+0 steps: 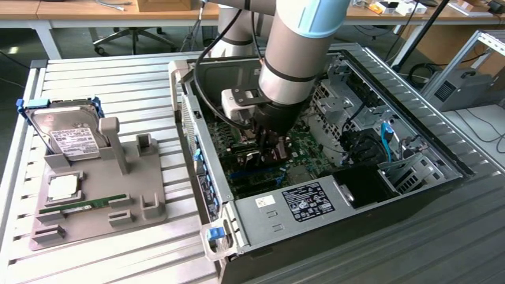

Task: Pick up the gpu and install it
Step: 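Insert the gpu into the slot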

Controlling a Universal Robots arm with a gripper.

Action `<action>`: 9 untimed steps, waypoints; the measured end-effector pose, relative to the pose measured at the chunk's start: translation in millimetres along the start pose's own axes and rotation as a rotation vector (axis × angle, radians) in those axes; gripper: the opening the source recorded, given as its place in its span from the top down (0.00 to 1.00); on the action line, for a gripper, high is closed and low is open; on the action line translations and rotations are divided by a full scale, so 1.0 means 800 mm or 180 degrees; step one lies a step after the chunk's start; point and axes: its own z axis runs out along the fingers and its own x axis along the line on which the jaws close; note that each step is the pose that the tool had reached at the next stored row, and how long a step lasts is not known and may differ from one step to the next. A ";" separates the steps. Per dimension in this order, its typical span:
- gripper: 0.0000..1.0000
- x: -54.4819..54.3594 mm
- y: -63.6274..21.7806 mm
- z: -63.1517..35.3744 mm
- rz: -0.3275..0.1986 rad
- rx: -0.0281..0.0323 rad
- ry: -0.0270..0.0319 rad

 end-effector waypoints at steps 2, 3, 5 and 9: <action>0.73 0.000 0.001 0.000 0.0000 0.0001 0.0000; 0.73 0.000 0.002 0.000 0.0000 0.0002 0.0000; 0.73 0.000 0.002 0.000 0.0000 0.0002 0.0000; 0.73 0.001 0.003 0.000 0.0000 0.0002 0.0000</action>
